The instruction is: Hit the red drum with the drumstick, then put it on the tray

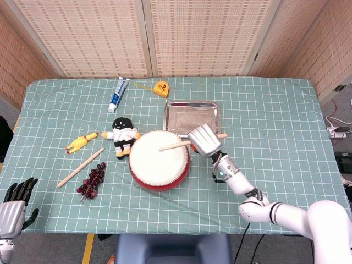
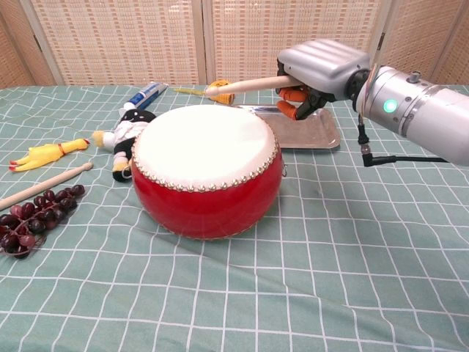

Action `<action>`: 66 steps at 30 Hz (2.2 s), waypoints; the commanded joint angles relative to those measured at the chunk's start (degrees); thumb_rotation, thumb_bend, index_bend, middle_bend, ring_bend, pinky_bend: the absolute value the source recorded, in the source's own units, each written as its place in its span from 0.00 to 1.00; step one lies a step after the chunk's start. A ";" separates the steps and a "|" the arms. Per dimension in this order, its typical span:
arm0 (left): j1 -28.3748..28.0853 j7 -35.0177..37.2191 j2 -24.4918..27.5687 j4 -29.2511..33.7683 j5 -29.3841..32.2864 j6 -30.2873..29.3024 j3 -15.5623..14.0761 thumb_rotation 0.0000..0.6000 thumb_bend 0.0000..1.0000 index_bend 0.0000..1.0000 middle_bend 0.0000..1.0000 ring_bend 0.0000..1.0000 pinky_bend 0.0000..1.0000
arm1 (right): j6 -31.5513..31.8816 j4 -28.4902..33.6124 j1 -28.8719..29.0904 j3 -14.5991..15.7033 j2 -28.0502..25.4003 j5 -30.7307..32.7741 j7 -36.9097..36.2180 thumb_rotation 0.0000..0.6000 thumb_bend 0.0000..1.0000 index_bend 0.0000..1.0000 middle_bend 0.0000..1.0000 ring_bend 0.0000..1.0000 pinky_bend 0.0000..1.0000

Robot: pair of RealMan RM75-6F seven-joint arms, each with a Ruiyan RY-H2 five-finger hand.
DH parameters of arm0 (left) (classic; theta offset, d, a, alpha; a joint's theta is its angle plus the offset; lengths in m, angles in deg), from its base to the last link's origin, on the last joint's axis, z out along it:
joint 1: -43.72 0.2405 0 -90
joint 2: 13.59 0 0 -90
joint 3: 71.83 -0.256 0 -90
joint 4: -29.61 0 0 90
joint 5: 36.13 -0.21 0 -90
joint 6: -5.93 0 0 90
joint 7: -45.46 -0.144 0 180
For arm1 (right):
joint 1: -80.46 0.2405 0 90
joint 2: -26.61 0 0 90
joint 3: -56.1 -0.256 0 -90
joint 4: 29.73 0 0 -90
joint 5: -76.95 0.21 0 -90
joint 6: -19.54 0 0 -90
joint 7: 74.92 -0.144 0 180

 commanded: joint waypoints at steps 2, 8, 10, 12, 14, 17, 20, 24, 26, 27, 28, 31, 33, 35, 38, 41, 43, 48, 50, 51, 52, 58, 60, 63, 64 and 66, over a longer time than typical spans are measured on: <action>-0.01 -0.05 0.01 0.02 -0.07 -0.03 -0.03 1.00 0.31 0.08 0.05 0.08 0.02 | -1.48 0.07 -0.27 0.51 -0.80 0.41 3.38 1.00 0.53 1.00 1.00 1.00 1.00; -0.03 -0.11 0.06 0.15 -0.08 -0.06 -0.01 1.00 0.31 0.08 0.05 0.08 0.02 | -4.59 -0.30 0.84 2.30 -1.59 1.07 12.21 1.00 0.53 1.00 1.00 1.00 1.00; -0.05 -0.14 0.04 0.16 -0.12 -0.06 -0.02 1.00 0.31 0.08 0.05 0.08 0.02 | -4.90 -0.21 0.97 2.40 -1.44 1.64 14.30 1.00 0.53 1.00 1.00 1.00 1.00; -0.06 -0.14 0.01 0.14 -0.10 0.03 -0.06 1.00 0.31 0.08 0.05 0.08 0.02 | -4.64 0.22 0.85 2.00 -1.19 2.07 13.96 1.00 0.53 1.00 1.00 1.00 1.00; -0.08 -0.17 0.01 0.11 -0.05 0.14 -0.07 1.00 0.31 0.08 0.05 0.08 0.02 | -3.80 0.57 0.63 1.51 -1.19 1.65 11.92 1.00 0.53 1.00 1.00 1.00 1.00; -0.08 -0.15 0.07 0.12 -0.06 0.00 0.00 1.00 0.31 0.08 0.05 0.08 0.02 | -2.61 0.82 0.30 1.01 -1.51 0.83 9.39 1.00 0.53 1.00 1.00 1.00 1.00; -0.06 -0.08 0.08 0.13 -0.09 -0.17 0.07 1.00 0.31 0.08 0.05 0.08 0.02 | 0.29 1.74 -0.63 -0.47 -1.29 -0.27 2.64 1.00 0.53 1.00 1.00 1.00 1.00; -0.17 -0.22 0.04 0.25 -0.28 -0.06 -0.04 1.00 0.31 0.08 0.05 0.08 0.02 | 0.85 1.08 -1.02 -0.75 -1.29 -0.84 -0.73 1.00 0.53 1.00 1.00 1.00 1.00; -0.17 -0.28 0.07 0.32 -0.31 -0.16 0.00 1.00 0.31 0.08 0.05 0.08 0.02 | -0.56 0.66 -0.74 -0.20 -1.53 -0.24 1.84 1.00 0.53 1.00 1.00 1.00 1.00; -0.14 -0.28 0.08 0.34 -0.28 -0.23 0.03 1.00 0.31 0.08 0.05 0.08 0.02 | -1.55 0.70 -0.53 0.10 -1.65 0.40 3.90 1.00 0.53 1.00 1.00 1.00 1.00; -0.12 -0.26 0.09 0.35 -0.24 -0.25 0.04 1.00 0.31 0.08 0.05 0.08 0.02 | -2.35 0.85 -0.40 0.30 -1.71 1.05 5.42 1.00 0.53 1.00 1.00 1.00 1.00; -0.10 -0.32 0.10 0.33 -0.17 -0.13 -0.02 1.00 0.31 0.08 0.05 0.08 0.02 | -4.95 1.73 0.12 0.82 -2.07 3.56 10.73 1.00 0.53 1.00 1.00 1.00 1.00; -0.12 -0.38 0.09 0.31 -0.17 0.00 -0.09 1.00 0.31 0.08 0.05 0.08 0.02 | -5.89 1.82 0.46 1.17 -2.04 4.99 14.47 1.00 0.53 1.00 1.00 1.00 1.00; -0.13 -0.38 0.08 0.28 -0.15 0.06 -0.09 1.00 0.31 0.08 0.05 0.08 0.02 | -6.72 1.91 0.63 1.31 -1.86 6.84 17.37 1.00 0.53 1.00 1.00 1.00 1.00; -0.18 -0.30 -0.04 0.15 -0.15 0.07 -0.06 1.00 0.31 0.08 0.05 0.08 0.02 | -6.24 2.74 0.52 0.76 -1.67 7.98 17.75 1.00 0.53 1.00 1.00 1.00 1.00; -0.26 -0.36 -0.13 0.00 -0.06 0.48 -0.17 1.00 0.31 0.08 0.05 0.08 0.02 | -2.31 2.87 -0.30 -0.61 -0.96 4.98 11.17 1.00 0.53 1.00 1.00 1.00 1.00; -0.25 -0.31 -0.16 0.00 0.01 0.54 -0.17 1.00 0.31 0.08 0.05 0.08 0.02 | -0.38 2.73 -0.85 -1.74 -0.47 3.78 5.83 1.00 0.53 1.00 1.00 1.00 1.00; -0.22 -0.20 -0.13 0.04 -0.09 0.29 -0.13 1.00 0.31 0.08 0.05 0.08 0.02 | -0.10 3.79 -1.58 -3.58 -0.89 3.73 -3.25 1.00 0.53 1.00 1.00 1.00 1.00; -0.24 -0.26 -0.11 0.08 -0.17 0.26 -0.15 1.00 0.31 0.08 0.05 0.08 0.02 | -1.23 3.91 -1.45 -3.03 -1.46 3.90 -2.56 1.00 0.53 1.00 1.00 1.00 1.00; -0.25 -0.29 -0.11 0.09 -0.20 0.26 -0.16 1.00 0.31 0.08 0.05 0.08 0.02 | -1.78 3.99 -1.38 -2.71 -1.65 4.05 -1.91 1.00 0.53 1.00 1.00 1.00 1.00; -0.26 -0.31 -0.11 0.10 -0.21 0.26 -0.16 1.00 0.31 0.08 0.05 0.08 0.02 | -2.33 4.05 -1.28 -2.36 -1.81 4.19 -1.14 1.00 0.53 1.00 1.00 1.00 1.00; -0.28 -0.34 -0.11 0.10 -0.16 0.29 -0.13 1.00 0.31 0.08 0.05 0.08 0.02 | -6.63 3.56 0.32 0.65 -2.66 5.78 9.48 1.00 0.53 1.00 1.00 1.00 1.00; -0.31 -0.38 -0.09 0.13 -0.13 0.37 -0.14 1.00 0.31 0.08 0.05 0.08 0.02 | -7.62 3.30 0.92 1.46 -2.54 6.80 13.84 1.00 0.53 1.00 1.00 1.00 1.00; -0.39 -0.46 -0.20 0.09 -0.10 0.58 -0.18 1.00 0.31 0.08 0.05 0.08 0.02 | -8.13 3.20 1.35 1.66 -1.96 8.80 17.63 1.00 0.53 1.00 1.00 1.00 1.00; -0.40 -0.46 -0.21 0.09 -0.10 0.59 -0.18 1.00 0.31 0.08 0.05 0.08 0.02 | -8.08 3.23 1.36 1.60 -1.90 8.97 17.77 1.00 0.53 1.00 1.00 1.00 1.00; -0.40 -0.46 -0.23 0.08 -0.09 0.61 -0.18 1.00 0.31 0.08 0.05 0.08 0.02 | -7.97 3.31 1.36 1.50 -1.81 9.23 17.96 1.00 0.53 1.00 1.00 1.00 1.00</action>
